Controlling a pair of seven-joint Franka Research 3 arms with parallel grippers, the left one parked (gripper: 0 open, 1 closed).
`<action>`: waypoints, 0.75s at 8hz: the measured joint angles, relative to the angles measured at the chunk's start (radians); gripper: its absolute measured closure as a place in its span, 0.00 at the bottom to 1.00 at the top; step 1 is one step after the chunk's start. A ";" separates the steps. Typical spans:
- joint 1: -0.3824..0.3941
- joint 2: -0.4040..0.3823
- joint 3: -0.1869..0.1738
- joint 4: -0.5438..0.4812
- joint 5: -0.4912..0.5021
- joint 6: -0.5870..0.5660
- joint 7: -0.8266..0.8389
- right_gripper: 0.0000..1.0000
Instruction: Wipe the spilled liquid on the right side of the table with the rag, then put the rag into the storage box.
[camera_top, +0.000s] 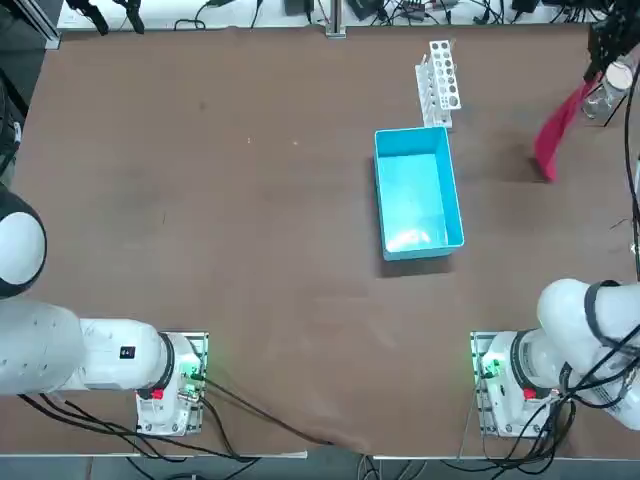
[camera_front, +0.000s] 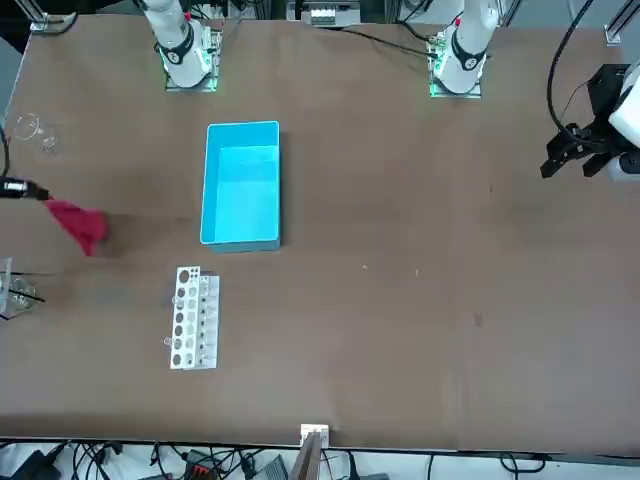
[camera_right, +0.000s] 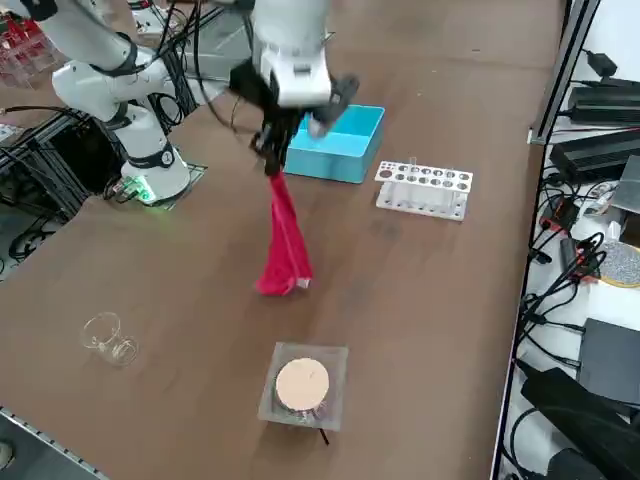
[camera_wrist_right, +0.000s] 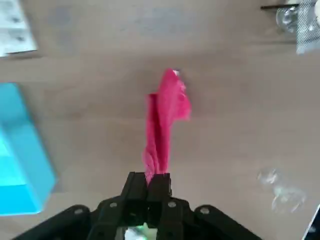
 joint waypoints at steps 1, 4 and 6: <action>0.001 -0.036 0.044 0.052 0.061 -0.073 0.087 0.98; -0.002 -0.074 0.074 0.156 0.164 -0.146 0.213 0.98; -0.013 -0.056 0.073 0.156 0.164 -0.154 0.217 0.98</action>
